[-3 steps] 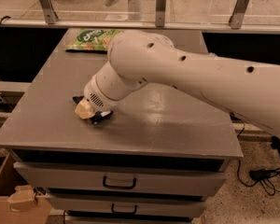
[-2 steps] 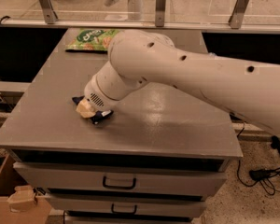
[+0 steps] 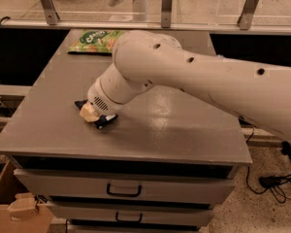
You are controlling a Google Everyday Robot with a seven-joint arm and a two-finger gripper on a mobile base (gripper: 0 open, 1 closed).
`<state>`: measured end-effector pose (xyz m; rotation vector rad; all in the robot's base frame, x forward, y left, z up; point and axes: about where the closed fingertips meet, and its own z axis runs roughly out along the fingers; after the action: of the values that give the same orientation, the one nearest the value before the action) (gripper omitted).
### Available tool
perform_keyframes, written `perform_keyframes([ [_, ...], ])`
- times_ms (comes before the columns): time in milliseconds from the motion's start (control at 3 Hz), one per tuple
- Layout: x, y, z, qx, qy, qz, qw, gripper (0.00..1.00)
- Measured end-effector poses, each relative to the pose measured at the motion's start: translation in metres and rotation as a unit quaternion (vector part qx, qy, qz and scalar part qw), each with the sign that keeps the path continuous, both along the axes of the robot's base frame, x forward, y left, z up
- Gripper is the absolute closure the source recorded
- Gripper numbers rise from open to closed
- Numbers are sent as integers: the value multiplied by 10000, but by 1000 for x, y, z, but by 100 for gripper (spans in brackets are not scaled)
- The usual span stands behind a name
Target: Move rxbar blueberry near green rice chip bag
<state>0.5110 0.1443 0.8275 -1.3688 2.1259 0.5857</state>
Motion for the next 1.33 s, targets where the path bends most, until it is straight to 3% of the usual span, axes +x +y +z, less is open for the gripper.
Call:
perform_keyframes([
  [333,0,0,0,0,0,0,10000,82],
  [1333,0,0,1,-1,-2,0,10000,12],
])
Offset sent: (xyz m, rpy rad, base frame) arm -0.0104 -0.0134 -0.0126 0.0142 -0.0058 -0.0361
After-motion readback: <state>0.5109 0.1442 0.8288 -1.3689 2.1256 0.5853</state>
